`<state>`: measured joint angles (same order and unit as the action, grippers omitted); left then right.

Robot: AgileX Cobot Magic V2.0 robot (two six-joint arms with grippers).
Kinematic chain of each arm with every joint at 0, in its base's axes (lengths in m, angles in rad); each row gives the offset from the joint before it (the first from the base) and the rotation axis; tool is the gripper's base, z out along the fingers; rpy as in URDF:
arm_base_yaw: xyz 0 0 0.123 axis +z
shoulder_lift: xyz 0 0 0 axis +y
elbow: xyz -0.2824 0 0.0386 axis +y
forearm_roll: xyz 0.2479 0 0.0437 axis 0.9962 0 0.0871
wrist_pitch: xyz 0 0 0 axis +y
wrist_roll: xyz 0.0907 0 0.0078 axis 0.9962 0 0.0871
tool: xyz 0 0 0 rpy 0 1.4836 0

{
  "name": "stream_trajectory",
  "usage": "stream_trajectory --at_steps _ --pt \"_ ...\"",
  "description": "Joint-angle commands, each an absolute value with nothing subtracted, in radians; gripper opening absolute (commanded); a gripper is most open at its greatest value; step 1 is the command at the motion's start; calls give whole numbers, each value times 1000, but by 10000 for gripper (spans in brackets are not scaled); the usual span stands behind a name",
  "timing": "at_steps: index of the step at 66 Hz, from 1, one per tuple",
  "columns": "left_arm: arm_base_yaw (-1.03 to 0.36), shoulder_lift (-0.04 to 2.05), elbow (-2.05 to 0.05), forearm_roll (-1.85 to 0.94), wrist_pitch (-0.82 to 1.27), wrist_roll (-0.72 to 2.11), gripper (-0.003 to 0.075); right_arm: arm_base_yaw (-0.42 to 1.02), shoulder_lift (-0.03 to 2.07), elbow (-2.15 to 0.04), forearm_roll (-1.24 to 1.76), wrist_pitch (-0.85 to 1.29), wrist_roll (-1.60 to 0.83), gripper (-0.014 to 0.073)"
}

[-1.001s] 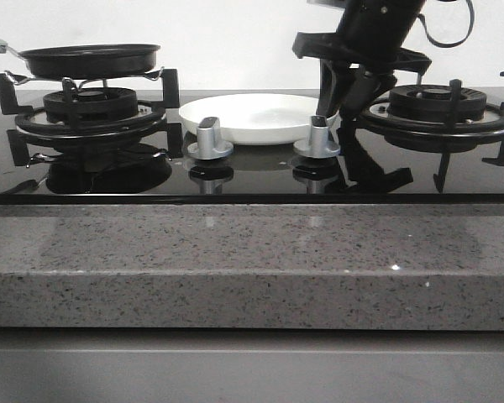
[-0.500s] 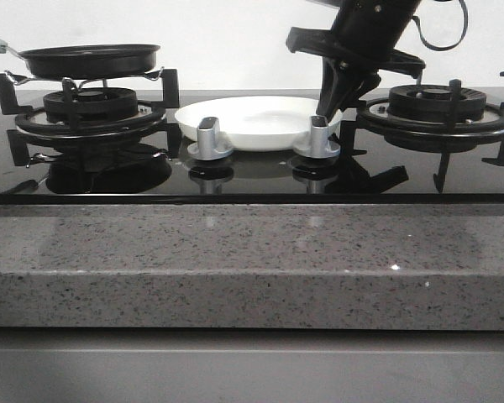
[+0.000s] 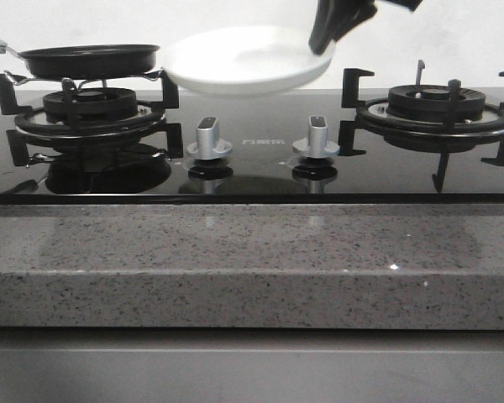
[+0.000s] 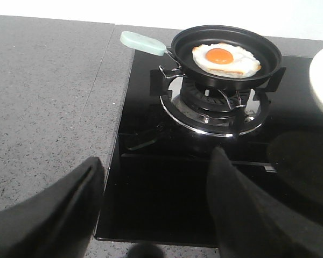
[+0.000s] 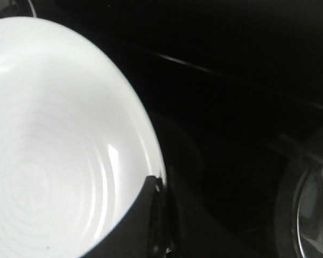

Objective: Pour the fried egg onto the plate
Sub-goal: 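Lift the white plate with the right gripper toward the frying pan, then grasp the pale green pan handle with the left gripper and lift the pan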

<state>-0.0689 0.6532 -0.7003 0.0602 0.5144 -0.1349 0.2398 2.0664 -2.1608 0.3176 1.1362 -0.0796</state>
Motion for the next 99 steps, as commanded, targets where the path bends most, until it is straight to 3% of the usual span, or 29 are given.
stream_trajectory --at_steps 1,29,43,63,99 --pt "-72 660 -729 57 447 -134 418 245 1935 -2176 367 1170 -69 -69" --pt "-72 660 -729 57 447 -134 418 339 1553 -1653 365 962 -69 -69" --pt "-72 660 -729 57 447 -134 418 338 1504 -1471 346 860 -69 -69" --pt "-72 660 -729 57 447 -134 417 336 1583 -1420 333 730 -69 -69" --pt "-72 660 -729 70 447 -134 418 336 1637 -1420 332 737 -69 -69"
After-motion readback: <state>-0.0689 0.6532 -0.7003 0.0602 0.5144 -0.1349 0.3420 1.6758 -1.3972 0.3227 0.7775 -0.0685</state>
